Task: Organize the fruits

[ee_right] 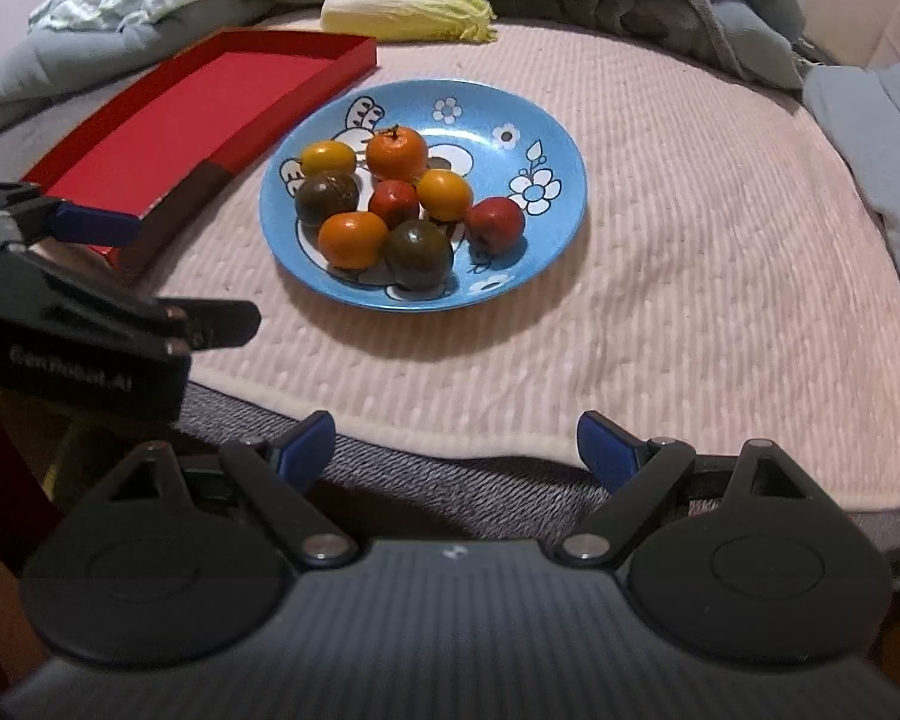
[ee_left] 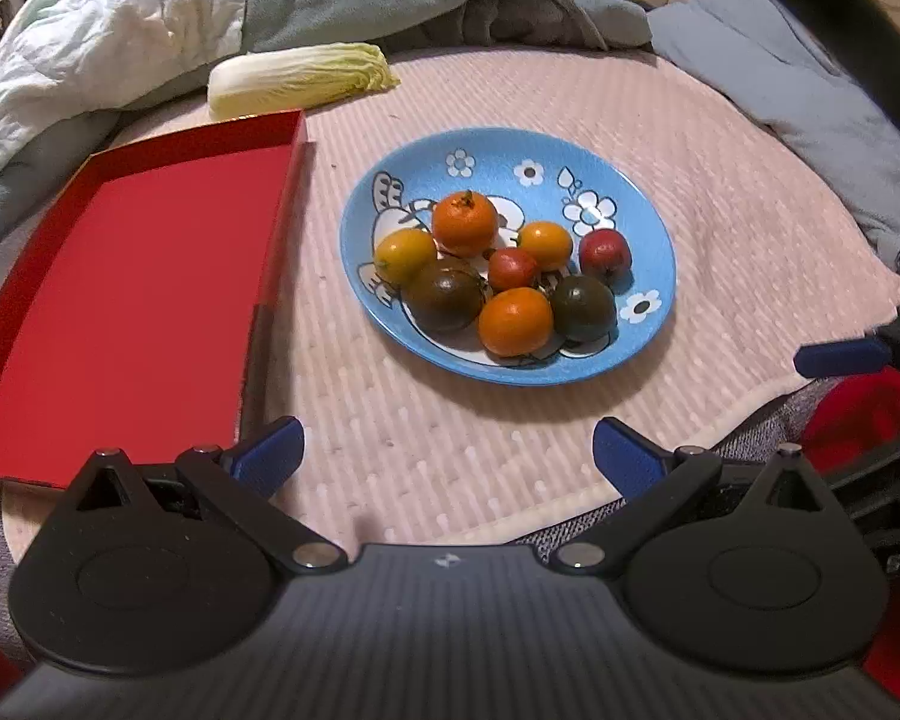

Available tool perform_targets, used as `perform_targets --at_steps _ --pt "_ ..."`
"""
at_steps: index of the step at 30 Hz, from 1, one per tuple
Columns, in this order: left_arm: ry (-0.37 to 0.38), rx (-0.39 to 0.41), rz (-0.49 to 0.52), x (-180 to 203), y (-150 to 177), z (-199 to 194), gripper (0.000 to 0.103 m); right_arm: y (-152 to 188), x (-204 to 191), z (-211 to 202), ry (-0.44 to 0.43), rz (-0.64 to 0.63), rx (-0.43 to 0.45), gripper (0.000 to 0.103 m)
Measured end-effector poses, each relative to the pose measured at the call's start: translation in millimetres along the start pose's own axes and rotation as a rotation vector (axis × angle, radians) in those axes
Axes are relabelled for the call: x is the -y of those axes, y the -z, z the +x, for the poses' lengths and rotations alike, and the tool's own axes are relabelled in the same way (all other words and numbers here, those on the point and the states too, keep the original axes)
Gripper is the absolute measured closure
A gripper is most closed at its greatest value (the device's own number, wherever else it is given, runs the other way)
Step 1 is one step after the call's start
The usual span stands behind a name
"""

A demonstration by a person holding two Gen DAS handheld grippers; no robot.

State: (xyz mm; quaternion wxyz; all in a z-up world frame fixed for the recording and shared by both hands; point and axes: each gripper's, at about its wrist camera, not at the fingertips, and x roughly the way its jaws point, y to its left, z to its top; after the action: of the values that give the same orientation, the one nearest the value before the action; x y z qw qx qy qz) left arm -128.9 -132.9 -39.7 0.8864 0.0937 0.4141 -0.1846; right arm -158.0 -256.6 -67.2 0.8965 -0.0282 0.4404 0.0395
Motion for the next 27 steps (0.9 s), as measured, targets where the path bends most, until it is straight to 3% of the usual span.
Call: perform_targets --at_steps 5,11,27 --pt "0.000 -0.013 -0.019 1 -6 11 0.000 -12 10 9 -0.005 -0.050 -0.049 0.014" --pt "0.003 -0.029 -0.015 5 -12 24 0.000 -12 18 22 0.010 -0.064 -0.048 0.014" --pt "0.030 -0.056 -0.008 11 -16 38 0.000 -10 20 33 -0.054 -0.045 -0.041 0.014"
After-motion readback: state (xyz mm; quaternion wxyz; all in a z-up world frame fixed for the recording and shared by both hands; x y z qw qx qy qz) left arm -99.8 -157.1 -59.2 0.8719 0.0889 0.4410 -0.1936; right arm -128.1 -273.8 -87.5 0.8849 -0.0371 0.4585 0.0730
